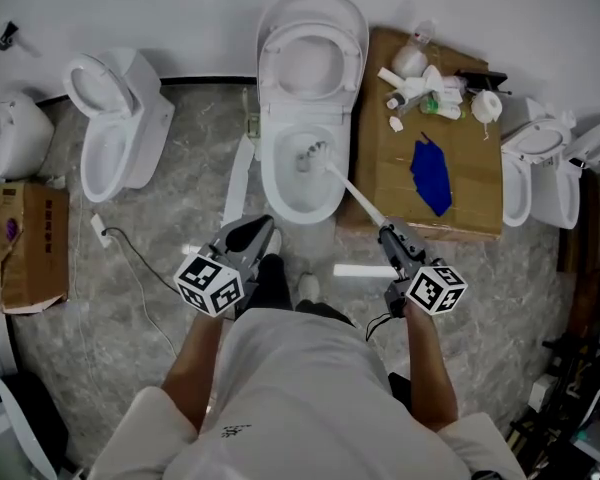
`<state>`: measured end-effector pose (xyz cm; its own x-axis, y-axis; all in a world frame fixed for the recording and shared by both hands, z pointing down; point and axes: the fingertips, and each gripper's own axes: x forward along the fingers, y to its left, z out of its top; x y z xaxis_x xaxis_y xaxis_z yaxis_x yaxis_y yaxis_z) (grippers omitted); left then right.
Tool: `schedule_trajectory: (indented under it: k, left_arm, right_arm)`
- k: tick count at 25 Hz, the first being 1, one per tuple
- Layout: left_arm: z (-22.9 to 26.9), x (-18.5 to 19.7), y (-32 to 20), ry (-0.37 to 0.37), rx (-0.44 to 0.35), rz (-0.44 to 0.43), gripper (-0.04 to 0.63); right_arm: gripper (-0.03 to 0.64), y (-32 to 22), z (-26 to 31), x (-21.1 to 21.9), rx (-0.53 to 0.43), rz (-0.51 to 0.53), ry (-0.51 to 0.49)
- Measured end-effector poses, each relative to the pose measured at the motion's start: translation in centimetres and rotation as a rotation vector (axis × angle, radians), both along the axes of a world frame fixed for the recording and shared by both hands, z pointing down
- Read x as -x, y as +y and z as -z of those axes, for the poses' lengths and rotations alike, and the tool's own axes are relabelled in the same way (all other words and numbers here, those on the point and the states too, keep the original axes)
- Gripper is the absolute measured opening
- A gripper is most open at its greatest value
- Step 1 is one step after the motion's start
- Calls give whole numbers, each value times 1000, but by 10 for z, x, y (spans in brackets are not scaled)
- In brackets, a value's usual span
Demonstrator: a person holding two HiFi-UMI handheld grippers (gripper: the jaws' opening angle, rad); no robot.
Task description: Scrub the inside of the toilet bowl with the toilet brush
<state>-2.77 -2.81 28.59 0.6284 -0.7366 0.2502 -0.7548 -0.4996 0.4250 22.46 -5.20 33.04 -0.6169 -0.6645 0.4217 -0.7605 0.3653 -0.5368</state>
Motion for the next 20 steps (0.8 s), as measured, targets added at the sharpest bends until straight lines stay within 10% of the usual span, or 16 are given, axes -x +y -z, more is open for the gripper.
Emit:
schedule_trajectory:
  k: [20]
  left_arm:
    - [-105, 27, -147, -72, 110, -118, -9]
  right_arm:
    - [160, -132, -150, 60, 216, 82, 264]
